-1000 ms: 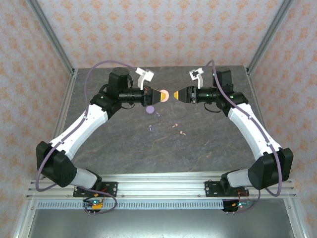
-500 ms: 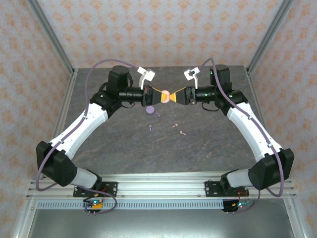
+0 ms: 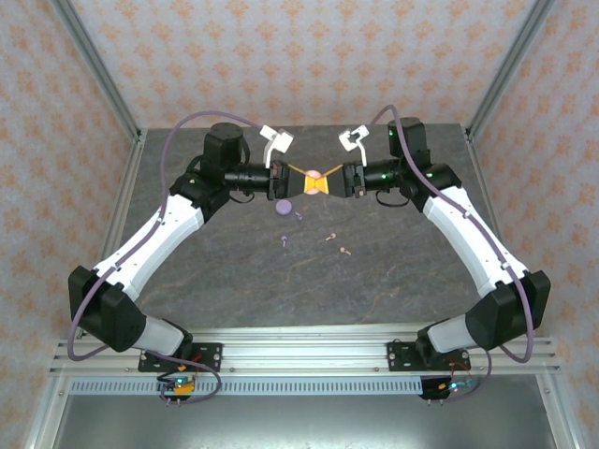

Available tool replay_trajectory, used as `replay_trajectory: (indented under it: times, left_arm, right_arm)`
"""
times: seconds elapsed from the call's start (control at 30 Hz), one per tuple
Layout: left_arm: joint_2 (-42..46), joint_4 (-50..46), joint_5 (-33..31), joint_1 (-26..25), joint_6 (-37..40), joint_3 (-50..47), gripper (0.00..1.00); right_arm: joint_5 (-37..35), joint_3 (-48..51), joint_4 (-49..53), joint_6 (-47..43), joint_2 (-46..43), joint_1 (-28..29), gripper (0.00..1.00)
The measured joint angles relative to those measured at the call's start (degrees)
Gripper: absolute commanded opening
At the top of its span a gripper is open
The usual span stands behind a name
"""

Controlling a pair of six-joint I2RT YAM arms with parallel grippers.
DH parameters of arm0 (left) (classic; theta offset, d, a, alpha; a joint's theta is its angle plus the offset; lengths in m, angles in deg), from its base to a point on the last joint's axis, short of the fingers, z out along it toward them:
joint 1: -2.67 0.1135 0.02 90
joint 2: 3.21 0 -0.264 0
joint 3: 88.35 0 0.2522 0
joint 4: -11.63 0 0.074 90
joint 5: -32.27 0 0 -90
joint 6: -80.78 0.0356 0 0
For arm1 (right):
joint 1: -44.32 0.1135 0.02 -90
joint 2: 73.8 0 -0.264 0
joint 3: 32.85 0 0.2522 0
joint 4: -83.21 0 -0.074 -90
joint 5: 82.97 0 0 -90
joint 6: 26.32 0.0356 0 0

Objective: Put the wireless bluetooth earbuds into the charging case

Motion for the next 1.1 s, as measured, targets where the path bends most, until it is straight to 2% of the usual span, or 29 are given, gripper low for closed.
replay_trajectory:
  times: [0.27,0.5,0.63,0.7,0.93,1.1]
  left_arm:
    - [0.2,0.2,1.1,0.1,-0.4,0.0,0.16]
    - [0.3,-0.3,0.6,0.1,0.0,0.0,0.18]
    - [0.5,-0.3,-0.4,0.1,0.3,0.0,0.15]
    - [0.9,-0.3,-0.5,0.1,0.3,0.0,0.13]
    - [1.2,-0.3,-1.3,0.0,0.3,0.0,0.13]
    - [1.2,-0.3,-2.3,0.0,0.3,0.0,0.13]
  right_arm:
    - [0.2,-1.1,2.2,-1.8,0.5,-0.1,0.20]
    - [-1.3,-1.2,2.6,-1.9,0.4,-0.1,0.14]
    - [-2.2,-1.2,2.3,-1.3,0.0,-0.1,0.18]
    - [-2.2,-1.2,1.9,-1.1,-0.3,0.0,0.23]
    - [-2.7,-1.2,1.7,-0.5,-0.9,0.2,0.34]
    - [-4.6,-1.2,1.7,-0.4,-0.9,0.2,0.33]
